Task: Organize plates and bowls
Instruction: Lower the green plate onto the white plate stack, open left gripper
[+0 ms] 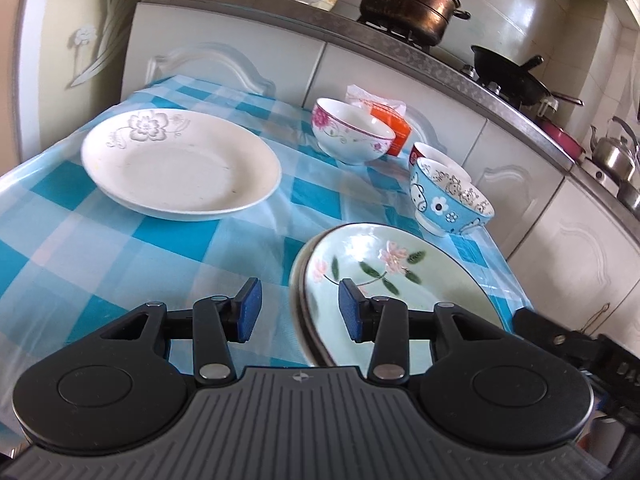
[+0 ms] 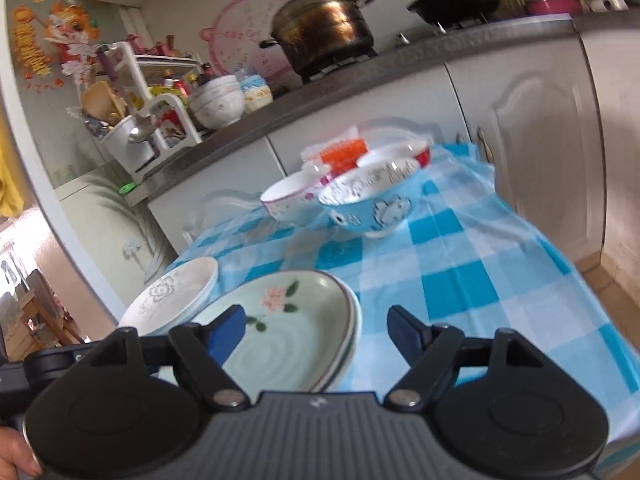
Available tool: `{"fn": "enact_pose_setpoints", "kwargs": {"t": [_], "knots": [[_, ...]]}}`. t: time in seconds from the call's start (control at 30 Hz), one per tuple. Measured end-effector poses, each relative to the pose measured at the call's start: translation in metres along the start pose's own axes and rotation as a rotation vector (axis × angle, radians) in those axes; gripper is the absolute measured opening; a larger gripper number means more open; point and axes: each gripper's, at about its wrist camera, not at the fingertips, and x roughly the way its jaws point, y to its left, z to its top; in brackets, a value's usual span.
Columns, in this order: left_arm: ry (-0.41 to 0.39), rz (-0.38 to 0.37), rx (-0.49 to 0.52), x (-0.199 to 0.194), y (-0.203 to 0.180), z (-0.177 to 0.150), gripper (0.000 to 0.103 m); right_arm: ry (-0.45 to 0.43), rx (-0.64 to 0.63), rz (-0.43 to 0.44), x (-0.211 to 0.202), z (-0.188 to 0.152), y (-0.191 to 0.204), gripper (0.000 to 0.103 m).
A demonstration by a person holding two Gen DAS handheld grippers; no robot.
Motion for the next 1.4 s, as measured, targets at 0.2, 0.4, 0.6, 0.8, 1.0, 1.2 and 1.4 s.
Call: {"fn": "enact_pose_setpoints", "kwargs": {"t": [0.2, 0.4, 0.6, 0.8, 1.0, 1.2, 1.4], "knots": [[-0.012, 0.030, 0.119, 0.002, -0.022, -0.009, 0.048, 0.086, 0.140, 0.092, 0.016, -0.010, -0.017, 0.048], [-0.023, 0.087, 0.177, 0.004, -0.036, -0.015, 0.054, 0.084, 0.120, 0.095, 0.014, -0.012, -0.015, 0.045], [-0.015, 0.068, 0.195, 0.004, -0.047, -0.020, 0.054, 0.058, 0.119, 0.049, 0.007, -0.010, -0.022, 0.045], [-0.001, 0.013, 0.226, 0.011, -0.074, -0.028, 0.055, 0.011, 0.176, -0.011, -0.005, -0.003, -0.047, 0.045], [-0.003, -0.041, 0.260, 0.018, -0.103, -0.038, 0.058, -0.034, 0.197, -0.082, -0.017, 0.003, -0.068, 0.045], [-0.013, -0.068, 0.247, 0.022, -0.100, -0.040, 0.063, -0.030, 0.139, -0.095, -0.017, 0.004, -0.067, 0.050], [-0.067, -0.083, 0.215, 0.016, -0.088, -0.025, 0.074, -0.044, 0.086, -0.135, -0.019, 0.008, -0.059, 0.075]]}}
